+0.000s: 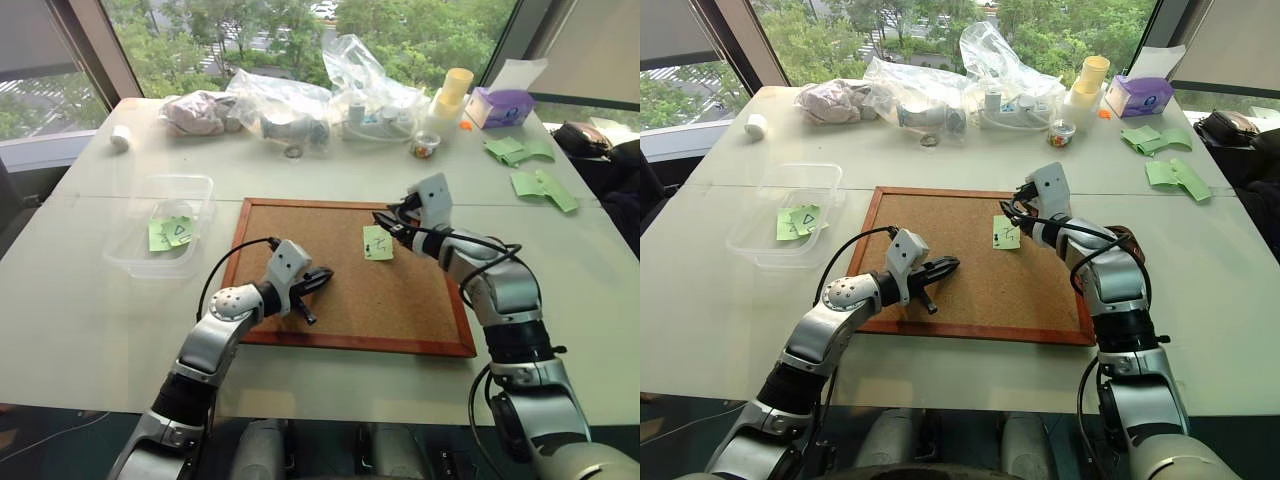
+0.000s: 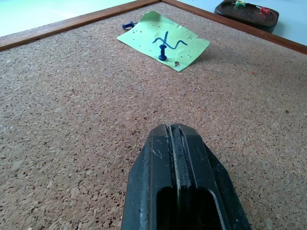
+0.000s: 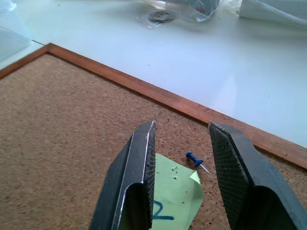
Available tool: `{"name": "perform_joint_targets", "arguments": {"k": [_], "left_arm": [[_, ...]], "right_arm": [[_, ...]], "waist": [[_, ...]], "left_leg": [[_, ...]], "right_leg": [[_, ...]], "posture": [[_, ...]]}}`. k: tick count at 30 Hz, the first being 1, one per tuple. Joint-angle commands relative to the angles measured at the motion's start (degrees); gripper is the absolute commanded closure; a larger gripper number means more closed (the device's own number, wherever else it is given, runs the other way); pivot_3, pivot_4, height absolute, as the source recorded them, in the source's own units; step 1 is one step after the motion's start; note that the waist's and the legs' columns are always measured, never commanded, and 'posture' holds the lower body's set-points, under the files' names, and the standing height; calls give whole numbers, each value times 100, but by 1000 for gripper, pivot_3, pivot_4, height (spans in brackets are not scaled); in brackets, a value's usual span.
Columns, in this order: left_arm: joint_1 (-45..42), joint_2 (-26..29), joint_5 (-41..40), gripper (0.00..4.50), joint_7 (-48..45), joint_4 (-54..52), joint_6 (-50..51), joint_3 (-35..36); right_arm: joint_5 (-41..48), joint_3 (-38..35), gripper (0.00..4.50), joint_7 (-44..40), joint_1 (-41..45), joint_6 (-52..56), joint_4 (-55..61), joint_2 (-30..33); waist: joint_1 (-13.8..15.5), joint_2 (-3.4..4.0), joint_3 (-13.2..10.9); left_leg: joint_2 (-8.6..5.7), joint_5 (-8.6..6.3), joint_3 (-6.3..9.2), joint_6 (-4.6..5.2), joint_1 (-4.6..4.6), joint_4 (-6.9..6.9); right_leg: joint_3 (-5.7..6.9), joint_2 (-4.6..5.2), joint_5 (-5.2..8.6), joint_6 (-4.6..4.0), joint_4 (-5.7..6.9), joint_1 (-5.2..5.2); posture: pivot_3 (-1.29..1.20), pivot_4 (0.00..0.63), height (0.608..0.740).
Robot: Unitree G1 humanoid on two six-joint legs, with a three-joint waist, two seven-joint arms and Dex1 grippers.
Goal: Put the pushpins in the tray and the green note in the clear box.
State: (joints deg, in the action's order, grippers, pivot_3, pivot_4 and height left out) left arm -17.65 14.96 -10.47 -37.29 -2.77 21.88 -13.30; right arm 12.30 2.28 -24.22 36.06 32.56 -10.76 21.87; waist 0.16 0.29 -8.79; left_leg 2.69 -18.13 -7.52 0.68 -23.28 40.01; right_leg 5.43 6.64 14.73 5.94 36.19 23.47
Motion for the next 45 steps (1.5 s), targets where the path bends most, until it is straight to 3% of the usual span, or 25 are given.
{"name": "perform_joint_targets", "arguments": {"k": [1, 22, 25, 27, 31, 38, 45], "left_arm": [[160, -15, 39, 4500, 8, 1, 94, -115], [237, -87, 54, 4500, 135, -63, 81, -91], [241, -99, 59, 4500, 146, -60, 77, -93], [244, -105, 65, 4500, 154, -57, 71, -93], [258, -109, 79, 4500, 174, -47, 50, -87], [252, -104, 103, 4500, 153, -14, 4, -76], [190, -121, 89, 4500, 37, 94, -48, -98]], "right_arm": [[-372, 179, 2784, -75, 334, -388, -385, 73], [-928, 443, 2784, -1076, 978, -543, -1765, 149], [-923, 432, 3580, -1185, 1058, -480, -1916, 125], [-927, 435, 4475, -1249, 1089, -424, -1981, 126], [-880, 359, 4475, -1267, 1118, -241, -2026, 131], [-392, -724, 4475, -939, 704, 807, 37, 837], [-110, -1885, 4475, -715, -793, 1917, 1716, 1729]], "waist": [[-6, 0, 0], [-91, 0, 0], [-91, 1, 0], [-87, 1, 0], [-86, 1, 0], [-48, 4, -2], [-57, 3, -1]], "left_leg": [[0, 0, -1, 0, 0, 0], [3, 3, -2, -5, 1, -1], [3, 3, -3, -5, 2, -1], [3, 3, -3, -5, 1, -1], [3, 3, -2, -5, 2, -1], [4, 2, 1, -5, -5, -1], [4, 1, 9, -3, -1, -3]], "right_leg": [[0, 0, 0, 0, 0, 0], [1, 0, 0, 1, 0, -2], [1, 0, 0, 0, 0, -3], [1, 0, 0, 1, 0, -3], [1, 0, 0, 1, 0, -4], [1, 7, 0, 0, -1, 1], [4, 9, 0, 1, -6, -4]], "posture": [[0, 150, 740], [0, 150, 740], [0, 150, 740], [0, 150, 740], [0, 150, 740], [0, 150, 740], [0, 150, 740]]}}
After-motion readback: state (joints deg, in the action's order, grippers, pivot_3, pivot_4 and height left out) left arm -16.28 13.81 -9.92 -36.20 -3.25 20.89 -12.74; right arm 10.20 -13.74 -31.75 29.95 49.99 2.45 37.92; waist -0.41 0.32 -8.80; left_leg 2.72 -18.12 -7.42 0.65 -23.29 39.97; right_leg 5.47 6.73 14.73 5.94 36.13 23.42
